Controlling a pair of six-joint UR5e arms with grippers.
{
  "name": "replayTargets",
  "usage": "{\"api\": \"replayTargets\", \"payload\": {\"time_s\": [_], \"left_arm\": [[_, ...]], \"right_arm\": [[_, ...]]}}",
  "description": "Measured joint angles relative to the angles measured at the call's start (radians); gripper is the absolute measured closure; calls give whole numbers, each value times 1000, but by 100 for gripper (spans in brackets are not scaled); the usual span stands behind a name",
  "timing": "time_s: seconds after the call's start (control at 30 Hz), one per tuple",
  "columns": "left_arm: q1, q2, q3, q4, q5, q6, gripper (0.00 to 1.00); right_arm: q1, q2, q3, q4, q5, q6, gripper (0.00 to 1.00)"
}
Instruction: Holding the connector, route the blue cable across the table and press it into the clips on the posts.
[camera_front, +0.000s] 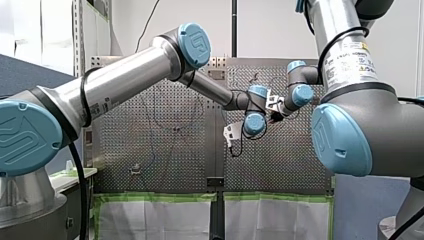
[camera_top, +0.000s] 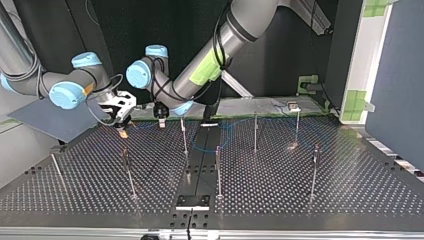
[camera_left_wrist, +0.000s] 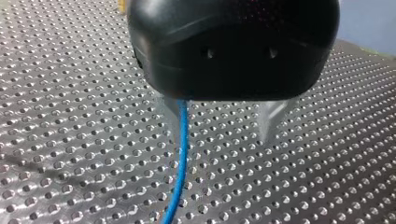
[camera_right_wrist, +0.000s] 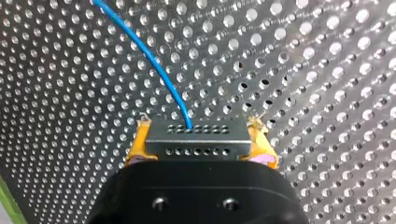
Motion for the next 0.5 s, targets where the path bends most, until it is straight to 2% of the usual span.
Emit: {"api": "replayTargets", "payload": {"time_s": [0.03, 0.07, 0.3, 0.5], "left_arm": [[0, 0, 1, 0, 6, 1, 96], [0, 0, 2, 0, 12, 1, 100], [-1, 0, 20, -11, 25, -5, 100], [-6, 3, 46, -47, -5, -14, 100]], "right_arm": [[1, 0, 0, 0, -2, 0, 100], [1, 0, 0, 0, -3, 0, 100], [2, -10, -1, 0, -6, -2, 100], [0, -52, -4, -1, -24, 5, 100]]}}
